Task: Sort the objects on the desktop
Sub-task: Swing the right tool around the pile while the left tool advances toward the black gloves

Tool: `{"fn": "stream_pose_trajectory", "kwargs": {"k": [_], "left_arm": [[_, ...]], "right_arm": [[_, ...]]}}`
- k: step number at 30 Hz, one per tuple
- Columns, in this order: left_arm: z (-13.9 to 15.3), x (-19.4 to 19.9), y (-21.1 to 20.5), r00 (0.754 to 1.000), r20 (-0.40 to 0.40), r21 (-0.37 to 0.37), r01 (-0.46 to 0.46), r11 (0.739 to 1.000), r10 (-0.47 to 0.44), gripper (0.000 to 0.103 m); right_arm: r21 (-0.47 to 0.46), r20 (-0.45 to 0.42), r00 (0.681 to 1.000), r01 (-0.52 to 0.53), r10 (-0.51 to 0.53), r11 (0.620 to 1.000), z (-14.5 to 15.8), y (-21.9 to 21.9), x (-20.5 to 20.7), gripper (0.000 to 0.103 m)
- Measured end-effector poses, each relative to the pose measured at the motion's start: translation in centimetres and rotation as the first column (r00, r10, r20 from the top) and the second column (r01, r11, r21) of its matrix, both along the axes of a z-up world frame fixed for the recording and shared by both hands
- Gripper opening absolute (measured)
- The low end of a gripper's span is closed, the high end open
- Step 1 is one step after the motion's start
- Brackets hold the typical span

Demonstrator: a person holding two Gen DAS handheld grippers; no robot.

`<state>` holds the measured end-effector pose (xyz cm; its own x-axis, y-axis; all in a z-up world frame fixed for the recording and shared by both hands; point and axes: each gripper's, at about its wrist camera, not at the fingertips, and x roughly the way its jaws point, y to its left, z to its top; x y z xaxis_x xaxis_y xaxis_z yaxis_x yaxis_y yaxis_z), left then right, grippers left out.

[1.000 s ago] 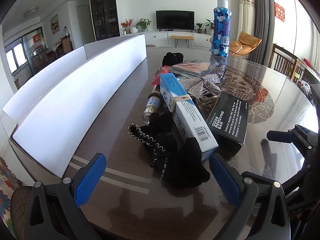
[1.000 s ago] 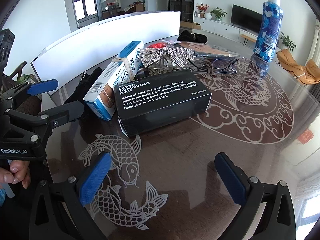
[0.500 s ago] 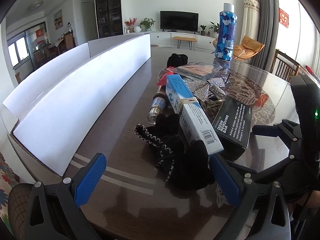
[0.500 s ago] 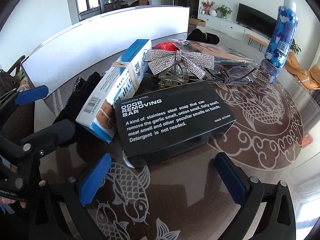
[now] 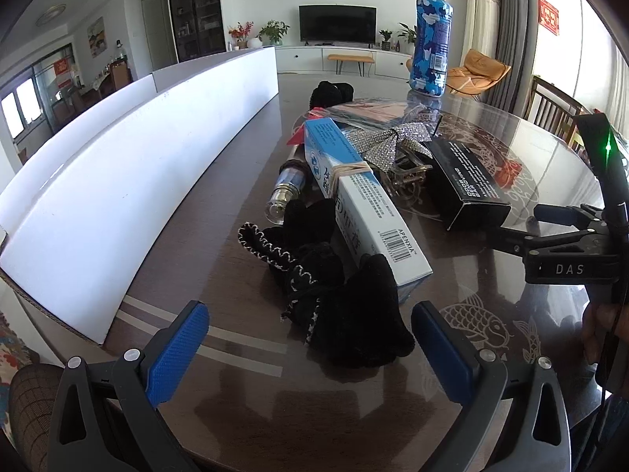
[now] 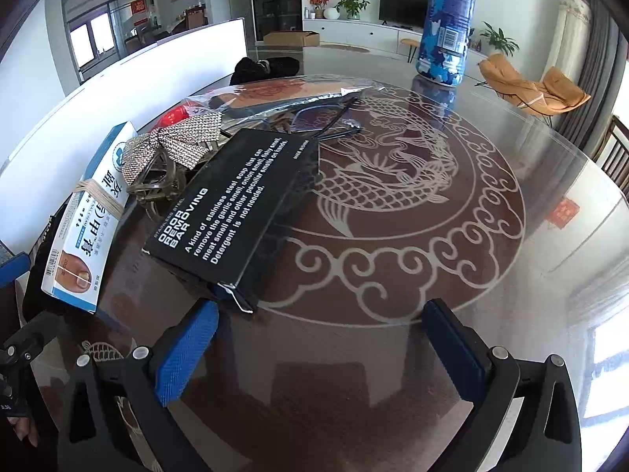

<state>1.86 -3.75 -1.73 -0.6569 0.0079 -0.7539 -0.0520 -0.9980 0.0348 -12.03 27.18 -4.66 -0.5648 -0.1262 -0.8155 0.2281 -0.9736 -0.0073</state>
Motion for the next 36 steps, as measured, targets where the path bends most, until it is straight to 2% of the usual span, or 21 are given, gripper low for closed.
{"fn": "stream_pose_trajectory", "kwargs": {"k": [7,19,30,36], "left_arm": [[-0.3,0.1,1.0,1.0,0.008,-0.048,0.023,0.999,-0.022,0.103],[-0.3,0.2,0.7,1.0,0.016,-0.056,0.012,0.998,-0.011,0.103],[-0.9,-0.4,-0.7,0.995,0.065,-0.067,-0.077,0.995,0.082,0.103],[-1.3,-3.3,-1.0,0.989,0.109,-0.017,-0.102,0.995,0.104,0.103]], "right_arm": [[0.001,-0.002,1.0,0.028,-0.028,1.0,0.1,0.7,0.7,0.103],[0.001,-0.002,1.0,0.028,-0.028,1.0,0.1,0.6,0.9,0.103],[0.0,-0.002,1.0,0.028,-0.028,1.0,0.1,0.6,0.9,0.103],[0.0,-0.002,1.0,0.028,-0.028,1.0,0.1,0.6,0.9,0.103]]}}
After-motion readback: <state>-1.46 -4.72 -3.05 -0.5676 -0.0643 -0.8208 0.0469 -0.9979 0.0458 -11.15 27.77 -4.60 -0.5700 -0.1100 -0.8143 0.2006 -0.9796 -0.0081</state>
